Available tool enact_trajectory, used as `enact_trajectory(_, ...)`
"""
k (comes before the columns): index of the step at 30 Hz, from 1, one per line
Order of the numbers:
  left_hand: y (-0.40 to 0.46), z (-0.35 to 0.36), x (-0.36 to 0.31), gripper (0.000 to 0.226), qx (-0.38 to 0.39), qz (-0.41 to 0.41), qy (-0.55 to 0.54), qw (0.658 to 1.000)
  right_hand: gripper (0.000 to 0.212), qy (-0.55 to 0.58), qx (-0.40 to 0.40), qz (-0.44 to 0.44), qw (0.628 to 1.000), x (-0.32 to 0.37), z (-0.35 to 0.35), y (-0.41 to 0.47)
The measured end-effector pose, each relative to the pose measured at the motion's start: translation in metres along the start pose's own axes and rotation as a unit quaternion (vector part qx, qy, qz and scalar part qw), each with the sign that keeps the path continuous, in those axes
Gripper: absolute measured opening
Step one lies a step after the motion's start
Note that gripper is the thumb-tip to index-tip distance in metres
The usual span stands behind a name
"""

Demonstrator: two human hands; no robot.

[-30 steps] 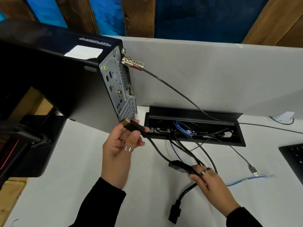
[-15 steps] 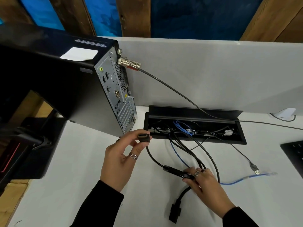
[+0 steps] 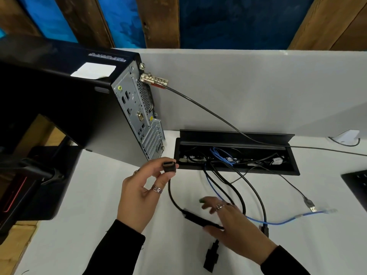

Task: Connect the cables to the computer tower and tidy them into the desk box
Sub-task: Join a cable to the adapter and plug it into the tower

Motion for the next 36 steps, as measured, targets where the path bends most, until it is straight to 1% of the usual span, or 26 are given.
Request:
enact_trajectory(3, 0.003, -0.002, -0.002, 0.019, 0.004, -0.024, -0.041, 0.999, 0.059, 0.042, 0.029, -0.028, 0.998, 0.03, -0.008, 0.014)
enact_trajectory(5, 0.005, -0.001, -0.002, 0.02, 0.009, -0.052, -0.08, 0.995, 0.058, 0.104, 0.043, -0.027, 0.993, 0.048, -0.013, 0.024)
enact_trajectory(7, 0.007, -0.001, -0.003, 0.017, 0.016, -0.076, -0.099, 0.992, 0.049, 0.195, 0.053, -0.018, 0.979, 0.063, -0.015, 0.036)
enact_trajectory(8, 0.008, 0.0, -0.004, 0.016, 0.023, -0.083, -0.106, 0.991, 0.04, 0.245, 0.052, -0.014, 0.968, 0.069, -0.016, 0.04)
enact_trajectory(11, 0.011, -0.002, -0.005, 0.012, 0.018, -0.088, -0.084, 0.992, 0.011, 0.357, 0.011, 0.006, 0.934, 0.076, -0.018, 0.05)
enact_trajectory(12, 0.012, -0.003, -0.004, 0.014, 0.008, -0.09, -0.066, 0.994, 0.011, 0.375, -0.011, 0.009, 0.927, 0.077, -0.02, 0.052)
enact_trajectory(13, 0.015, -0.006, -0.003, 0.021, 0.0, -0.09, -0.041, 0.995, 0.015, 0.388, -0.029, 0.011, 0.921, 0.077, -0.02, 0.055)
enact_trajectory(15, 0.022, -0.009, -0.002, 0.036, -0.005, -0.07, 0.002, 0.998, 0.02, 0.392, -0.053, 0.015, 0.918, 0.075, -0.022, 0.059)
enact_trajectory(16, 0.025, -0.01, -0.003, 0.037, -0.004, -0.05, 0.015, 0.999, 0.02, 0.387, -0.059, 0.016, 0.92, 0.075, -0.025, 0.061)
enact_trajectory(19, 0.031, -0.008, -0.007, 0.026, 0.002, -0.003, 0.066, 0.998, 0.024, 0.389, -0.052, 0.004, 0.92, 0.077, -0.031, 0.068)
enact_trajectory(21, 0.034, -0.008, -0.01, 0.024, -0.004, 0.013, 0.088, 0.996, 0.024, 0.43, -0.045, -0.001, 0.902, 0.079, -0.035, 0.073)
enact_trajectory(23, 0.038, -0.01, -0.011, 0.02, -0.015, 0.018, 0.098, 0.995, 0.017, 0.48, -0.05, 0.006, 0.876, 0.081, -0.039, 0.079)
enact_trajectory(24, 0.039, -0.011, -0.011, 0.019, -0.018, 0.017, 0.096, 0.995, 0.015, 0.49, -0.056, 0.004, 0.87, 0.081, -0.042, 0.083)
enact_trajectory(27, 0.045, -0.012, -0.013, 0.016, -0.021, 0.02, 0.094, 0.995, 0.012, 0.444, -0.104, -0.04, 0.889, 0.081, -0.051, 0.093)
enact_trajectory(30, 0.05, -0.017, -0.018, 0.018, -0.006, 0.054, 0.142, 0.988, 0.025, 0.404, -0.159, -0.066, 0.899, 0.08, -0.057, 0.101)
enact_trajectory(33, 0.059, -0.034, -0.031, 0.033, -0.003, 0.125, 0.192, 0.973, 0.025, 0.407, -0.188, -0.055, 0.892, 0.074, -0.062, 0.109)
enact_trajectory(36, 0.081, -0.054, -0.056, 0.032, -0.058, 0.204, 0.241, 0.947, 0.021, 0.403, -0.21, -0.045, 0.89, 0.07, -0.066, 0.115)
Point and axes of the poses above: each hand's wrist, its own y-axis towards the middle knuckle, its own z-axis out of the palm, x = y × z, the point moved 4 cm from there along y, towards the middle knuckle, and after that the axes turned 9 degrees about -x, right-handed, at the moved point
